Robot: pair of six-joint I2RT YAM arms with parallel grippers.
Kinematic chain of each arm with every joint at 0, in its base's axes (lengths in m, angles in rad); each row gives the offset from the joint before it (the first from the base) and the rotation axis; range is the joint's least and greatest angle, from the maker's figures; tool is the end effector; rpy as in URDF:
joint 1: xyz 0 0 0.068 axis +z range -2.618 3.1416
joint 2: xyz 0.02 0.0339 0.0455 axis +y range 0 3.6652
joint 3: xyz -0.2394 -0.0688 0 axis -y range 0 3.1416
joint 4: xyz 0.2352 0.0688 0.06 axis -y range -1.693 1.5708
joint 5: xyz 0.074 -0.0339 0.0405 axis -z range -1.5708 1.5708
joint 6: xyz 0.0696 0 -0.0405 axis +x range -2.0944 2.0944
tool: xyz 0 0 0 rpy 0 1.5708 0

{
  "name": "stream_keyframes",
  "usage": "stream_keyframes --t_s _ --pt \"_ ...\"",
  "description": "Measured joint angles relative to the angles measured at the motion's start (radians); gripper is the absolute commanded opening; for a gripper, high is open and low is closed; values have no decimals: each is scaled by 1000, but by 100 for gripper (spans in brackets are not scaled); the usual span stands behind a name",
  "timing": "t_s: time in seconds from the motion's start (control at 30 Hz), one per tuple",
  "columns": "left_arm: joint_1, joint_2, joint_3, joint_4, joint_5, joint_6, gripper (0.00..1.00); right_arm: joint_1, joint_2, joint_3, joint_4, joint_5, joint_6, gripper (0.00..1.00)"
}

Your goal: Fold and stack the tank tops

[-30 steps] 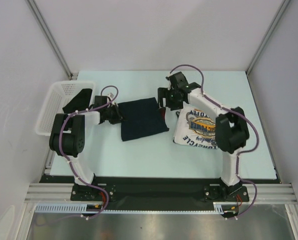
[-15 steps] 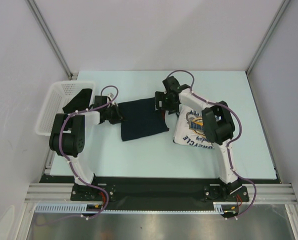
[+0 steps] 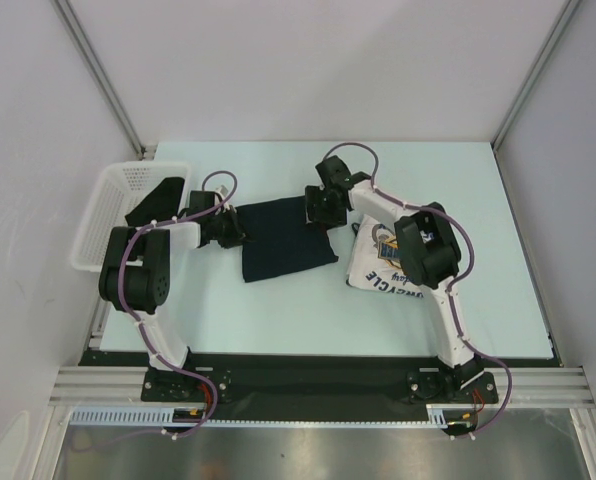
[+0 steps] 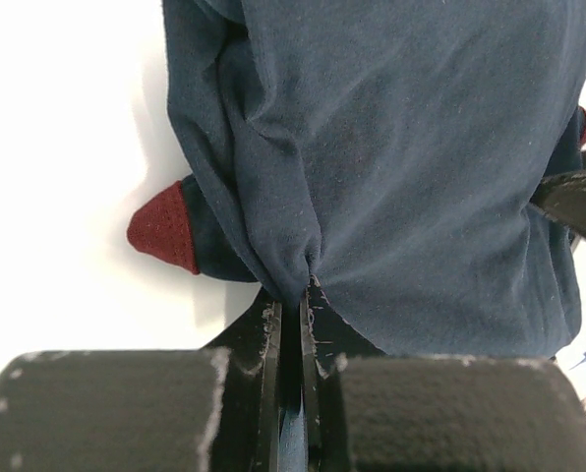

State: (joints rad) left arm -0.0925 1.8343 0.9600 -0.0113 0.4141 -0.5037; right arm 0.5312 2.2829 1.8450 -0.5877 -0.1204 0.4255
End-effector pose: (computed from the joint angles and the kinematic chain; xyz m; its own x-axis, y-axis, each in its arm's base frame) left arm 0.3623 -0.0617 0.0961 -0.8384 -0.3660 -0.4039 -0.0760 0.8123 -0.5783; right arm 0.4175 0.2550 0.1270 -0.9012 -0.0542 -0.4300 -0.2027 0.9297 0.3076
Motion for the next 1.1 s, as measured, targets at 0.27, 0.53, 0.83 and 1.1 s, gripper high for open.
stream_keyframes --t_s 0.27,0.53,0.83,1.1 --pt "-9 0 9 -14 -12 1 8 42 16 1 27 -19 -8 0" --pt "-82 -16 61 -99 -130 26 2 47 -4 -6 25 -12 -30 0" --pt "-171 -63 131 -192 -158 26 0 70 -242 -130 30 8 -56 0" --pt "-234 -195 158 -230 -159 14 0 69 -378 -130 6 34 -60 0"
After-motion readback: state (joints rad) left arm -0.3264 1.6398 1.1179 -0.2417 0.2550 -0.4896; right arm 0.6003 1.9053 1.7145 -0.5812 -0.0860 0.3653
